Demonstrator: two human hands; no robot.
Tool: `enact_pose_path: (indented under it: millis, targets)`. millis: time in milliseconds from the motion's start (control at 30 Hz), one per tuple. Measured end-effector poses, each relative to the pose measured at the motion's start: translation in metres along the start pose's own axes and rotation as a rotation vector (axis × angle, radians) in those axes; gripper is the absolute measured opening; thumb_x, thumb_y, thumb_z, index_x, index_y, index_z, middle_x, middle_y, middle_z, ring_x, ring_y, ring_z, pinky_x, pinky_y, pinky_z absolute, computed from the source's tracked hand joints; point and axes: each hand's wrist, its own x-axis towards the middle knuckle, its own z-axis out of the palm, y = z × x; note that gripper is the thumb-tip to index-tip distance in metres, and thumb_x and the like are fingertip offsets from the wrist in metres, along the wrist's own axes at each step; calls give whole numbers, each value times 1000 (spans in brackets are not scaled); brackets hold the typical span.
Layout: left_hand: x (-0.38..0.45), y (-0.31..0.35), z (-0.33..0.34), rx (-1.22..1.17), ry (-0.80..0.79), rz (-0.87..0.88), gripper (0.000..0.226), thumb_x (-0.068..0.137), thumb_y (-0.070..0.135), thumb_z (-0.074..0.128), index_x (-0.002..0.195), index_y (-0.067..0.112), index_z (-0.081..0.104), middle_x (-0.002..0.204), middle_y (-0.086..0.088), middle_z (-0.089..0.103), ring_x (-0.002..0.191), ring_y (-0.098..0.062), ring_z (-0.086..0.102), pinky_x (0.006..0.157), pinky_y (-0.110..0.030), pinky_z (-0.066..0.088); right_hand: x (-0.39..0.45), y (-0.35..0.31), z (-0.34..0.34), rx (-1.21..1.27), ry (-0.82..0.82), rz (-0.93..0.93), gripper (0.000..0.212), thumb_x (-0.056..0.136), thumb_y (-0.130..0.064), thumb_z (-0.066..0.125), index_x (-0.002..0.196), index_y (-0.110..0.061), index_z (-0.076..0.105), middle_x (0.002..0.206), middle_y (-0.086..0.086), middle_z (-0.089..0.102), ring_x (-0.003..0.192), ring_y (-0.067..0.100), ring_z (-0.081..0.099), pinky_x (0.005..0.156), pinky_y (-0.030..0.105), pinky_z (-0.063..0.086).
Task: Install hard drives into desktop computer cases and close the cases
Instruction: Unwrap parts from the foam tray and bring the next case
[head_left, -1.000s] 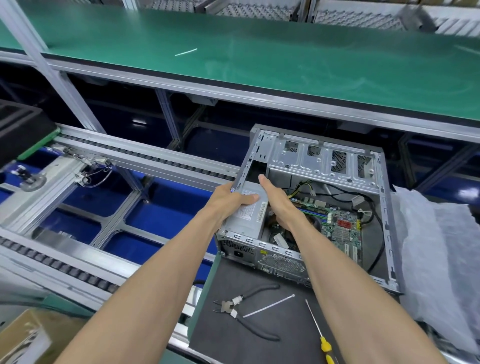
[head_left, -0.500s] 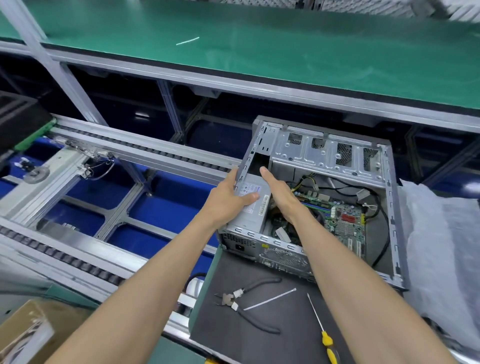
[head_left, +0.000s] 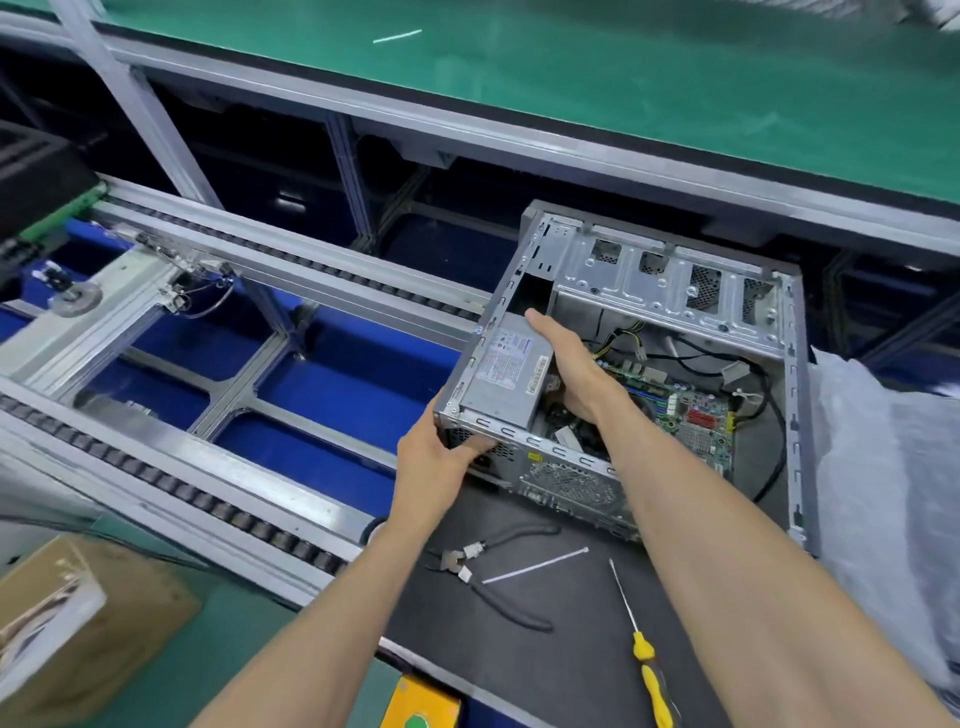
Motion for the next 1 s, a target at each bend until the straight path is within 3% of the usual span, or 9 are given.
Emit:
enact_pose_path:
  millis: [100, 167, 300, 433, 500, 667, 733, 867, 1000]
  targets:
    - [2, -6, 2, -48, -15, -2, 50, 76, 28, 86, 119, 36, 62, 97, 31, 70, 94, 7, 65, 77, -13, 48, -2, -3, 2, -39, 26, -34, 42, 94, -63, 49, 101, -28, 71, 96, -2, 76, 107, 21, 63, 100, 43, 32]
    - [3, -11, 0, -75, -96, 12, 62, 74, 26, 86, 128, 37, 57, 105, 26, 72, 104, 2, 65, 81, -11, 47, -3, -3, 0, -63, 29, -45, 43, 93, -63, 49, 94, -26, 71, 92, -2, 76, 100, 23, 64, 98, 43, 35]
    - [9, -15, -4, -100, -201, 18, 82, 71, 28, 85, 141, 44, 45, 118, 20, 71, 116, -3, 62, 99, -26, 44, -3, -2, 2, -81, 19, -45, 59, 94, -63, 48, 134, -21, 61, 132, 2, 66, 125, 26, 56, 114, 46, 30]
    - [8, -16, 1, -138, -191, 32, 83, 69, 26, 88, 139, 44, 47, 121, 20, 69, 116, -1, 60, 93, -19, 46, -3, -3, 3, -77, 46, -47, 32, 94, -61, 51, 96, -36, 71, 86, -14, 76, 96, 13, 65, 100, 39, 34]
    - [9, -18, 3, -163, -175, 40, 81, 69, 29, 89, 138, 45, 48, 121, 20, 68, 115, -1, 60, 87, -13, 49, -1, -2, 2, -96, 40, -61, 41, 92, -64, 52, 104, -31, 74, 93, -7, 77, 100, 18, 66, 103, 41, 36]
    - [13, -23, 5, -181, -197, 41, 87, 64, 25, 89, 138, 45, 48, 120, 14, 70, 117, -10, 62, 101, -42, 51, -1, -2, -1, -148, 27, -29, 58, 84, -71, 55, 107, -22, 77, 101, 0, 77, 107, 23, 66, 109, 46, 37]
    - [15, -25, 4, -194, -222, 48, 89, 63, 23, 89, 139, 43, 47, 121, 10, 70, 119, -15, 62, 104, -47, 50, -4, -2, -3, -164, -30, -8, 59, 81, -75, 56, 108, -26, 77, 104, -3, 77, 112, 22, 63, 108, 46, 34]
    - [18, -30, 0, -224, -295, 40, 91, 63, 23, 89, 141, 43, 44, 122, 6, 70, 118, -17, 63, 99, -36, 52, -9, -1, -4, -176, -89, -9, 51, 83, -71, 58, 105, -29, 77, 98, -6, 78, 105, 17, 66, 97, 42, 36]
    - [21, -31, 0, -260, -321, 49, 93, 64, 18, 89, 142, 40, 44, 123, 3, 70, 118, -18, 63, 92, -21, 52, -6, -5, -2, -161, -66, -51, 48, 83, -69, 57, 103, -29, 77, 95, -4, 78, 103, 19, 67, 100, 43, 35]
